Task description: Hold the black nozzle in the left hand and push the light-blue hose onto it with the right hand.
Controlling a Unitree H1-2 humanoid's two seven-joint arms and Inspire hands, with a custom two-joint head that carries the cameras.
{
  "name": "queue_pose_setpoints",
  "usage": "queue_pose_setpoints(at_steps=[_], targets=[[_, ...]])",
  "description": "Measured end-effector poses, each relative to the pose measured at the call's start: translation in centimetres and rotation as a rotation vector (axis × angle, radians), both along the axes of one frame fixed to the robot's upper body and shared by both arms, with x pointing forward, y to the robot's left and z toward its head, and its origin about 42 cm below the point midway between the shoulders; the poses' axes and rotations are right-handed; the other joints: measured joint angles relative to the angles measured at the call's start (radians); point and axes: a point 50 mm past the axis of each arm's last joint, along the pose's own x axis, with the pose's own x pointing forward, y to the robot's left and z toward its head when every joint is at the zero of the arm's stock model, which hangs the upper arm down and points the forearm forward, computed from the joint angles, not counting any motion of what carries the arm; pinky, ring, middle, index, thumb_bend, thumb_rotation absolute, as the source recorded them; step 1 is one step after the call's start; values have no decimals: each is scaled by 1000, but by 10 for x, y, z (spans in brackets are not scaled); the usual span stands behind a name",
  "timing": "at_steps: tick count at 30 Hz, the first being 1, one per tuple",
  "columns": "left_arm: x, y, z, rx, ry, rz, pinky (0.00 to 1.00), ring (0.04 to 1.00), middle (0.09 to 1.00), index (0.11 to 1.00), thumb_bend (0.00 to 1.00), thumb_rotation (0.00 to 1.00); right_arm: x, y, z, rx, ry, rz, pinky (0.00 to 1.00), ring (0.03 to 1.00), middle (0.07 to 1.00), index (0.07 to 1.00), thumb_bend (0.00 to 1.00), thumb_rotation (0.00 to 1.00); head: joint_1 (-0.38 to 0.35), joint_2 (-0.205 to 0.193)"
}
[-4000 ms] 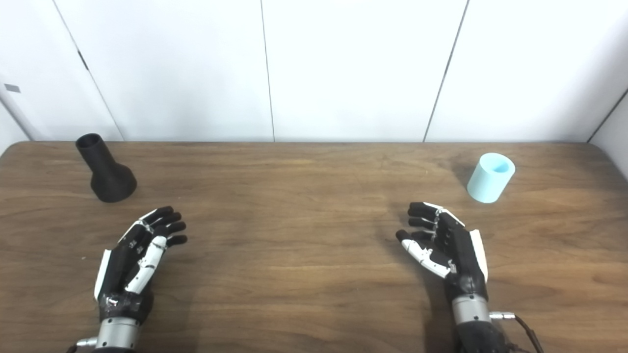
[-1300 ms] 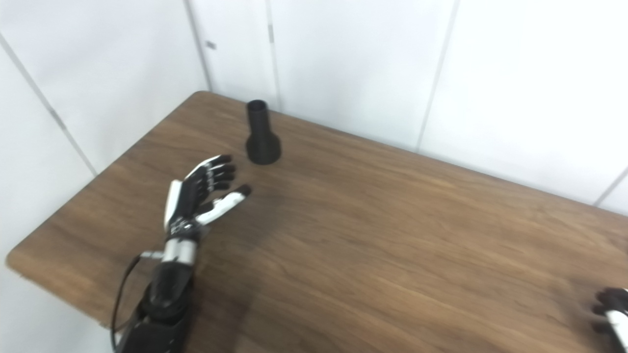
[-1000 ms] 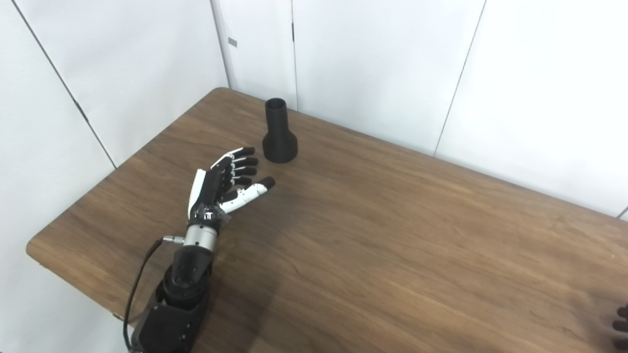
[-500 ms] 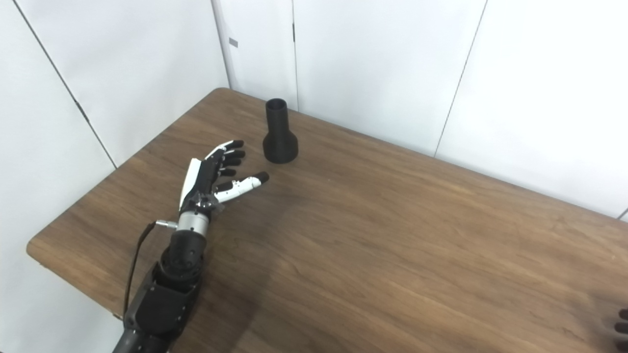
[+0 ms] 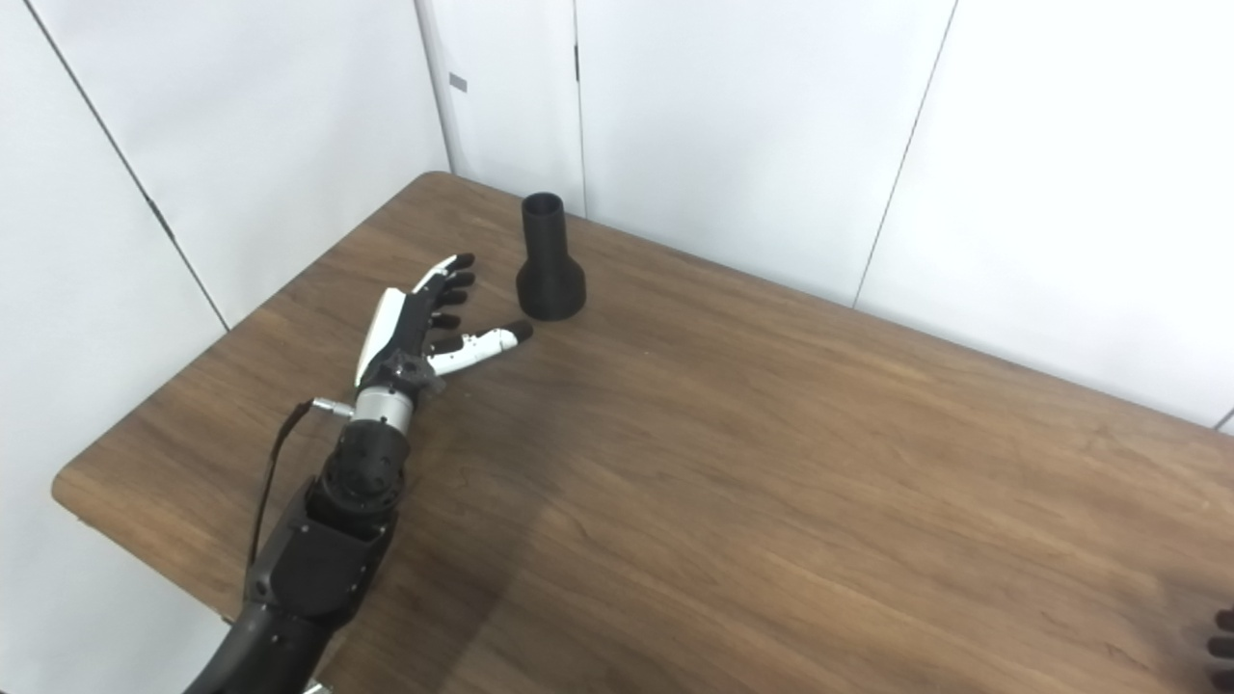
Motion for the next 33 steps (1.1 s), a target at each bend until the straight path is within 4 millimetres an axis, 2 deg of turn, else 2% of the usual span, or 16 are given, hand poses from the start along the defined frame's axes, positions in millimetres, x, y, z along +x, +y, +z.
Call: queue_pose_setpoints(at_steps=[4, 17, 26, 33], targets=[[6, 1, 5, 42, 45, -4, 722, 841, 880, 900, 1000, 447, 0, 0, 0, -3, 1, 0, 367, 506, 548, 500, 741, 576, -2, 2], [29, 4, 21, 80, 134, 19, 763, 864, 896, 905, 1000, 428, -1, 0, 0, -1, 1, -2, 362, 502, 542, 493, 817, 587, -14, 0], [39, 6, 26, 135, 188, 6, 776, 894, 927, 919, 1000, 403, -2, -1, 1, -2, 3, -5, 363, 501, 543, 492, 844, 595, -18, 5], [48, 7, 30, 187, 241, -8, 740, 873, 902, 905, 1000, 395, -4, -1, 1, -1, 8, -6, 373, 511, 551, 498, 854, 584, -29, 6]])
